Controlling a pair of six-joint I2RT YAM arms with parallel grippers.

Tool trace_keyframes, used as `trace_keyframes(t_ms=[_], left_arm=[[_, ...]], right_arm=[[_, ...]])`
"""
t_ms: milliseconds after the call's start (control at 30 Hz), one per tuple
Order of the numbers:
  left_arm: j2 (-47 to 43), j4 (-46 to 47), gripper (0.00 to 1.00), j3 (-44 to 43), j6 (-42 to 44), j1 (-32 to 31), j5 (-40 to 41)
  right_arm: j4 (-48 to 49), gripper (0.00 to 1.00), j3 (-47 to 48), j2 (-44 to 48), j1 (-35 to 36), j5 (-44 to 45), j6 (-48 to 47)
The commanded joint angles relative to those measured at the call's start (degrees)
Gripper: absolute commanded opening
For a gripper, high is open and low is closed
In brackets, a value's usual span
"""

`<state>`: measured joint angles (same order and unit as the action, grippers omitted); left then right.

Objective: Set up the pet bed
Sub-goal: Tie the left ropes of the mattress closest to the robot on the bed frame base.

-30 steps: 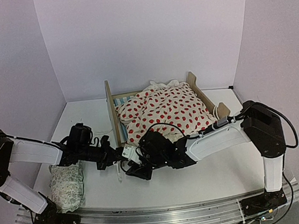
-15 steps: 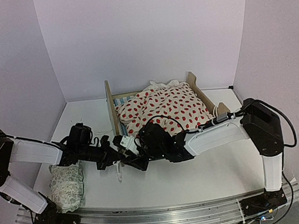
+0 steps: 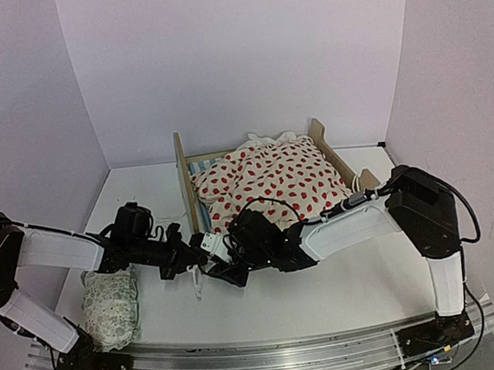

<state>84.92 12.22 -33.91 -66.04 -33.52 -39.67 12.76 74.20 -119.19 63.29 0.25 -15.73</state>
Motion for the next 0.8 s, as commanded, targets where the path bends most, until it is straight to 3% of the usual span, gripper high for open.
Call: trace_keyframes(t_ms=[0,333,400,467,500,633,700,767], left_arm=[[0.0,3.3,0.00,-3.8,-0.2,0.4,-2.3],[-0.2,3.0,0.00,-3.5,0.0,0.4,-2.1],[-0.1,3.0,0.00,-3.6,0.0,0.4,-2.0],[-0.1,3.1,0.00,-3.7,0.1,0.4,-1.9],[-0.1,3.3,0.00,-3.7,0.0,0.4,-1.9],[-0.3,4.0,0.00,-3.6,-0.3,0.4,-1.7],[-0.1,4.1,0.06,-3.6,-0.3,0.4,-1.6],[0.0,4.2,0.26,-3.6,-0.4,0.3,-1.6]], right_arm=[[0.8,0.37,2.6,-1.5,-0.3,0.2,-1.1],[1.7,0.33,4.2,-1.0,-0.4,0.2,-0.9],[1.7,0.25,4.3,-1.0,-0.5,0.2,-0.8],[1.7,0.05,3.9,-0.8,-0.5,0.5,-0.6],[1.7,0.00,3.5,-0.5,-0.5,0.5,-0.6],[1.7,0.00,1.0,1.0,-0.5,1.0,-0.6],[1.7,0.00,0.4,1.4,-0.5,1.2,-0.5],[1.7,0.00,0.3,1.7,-0.5,1.2,-0.2]])
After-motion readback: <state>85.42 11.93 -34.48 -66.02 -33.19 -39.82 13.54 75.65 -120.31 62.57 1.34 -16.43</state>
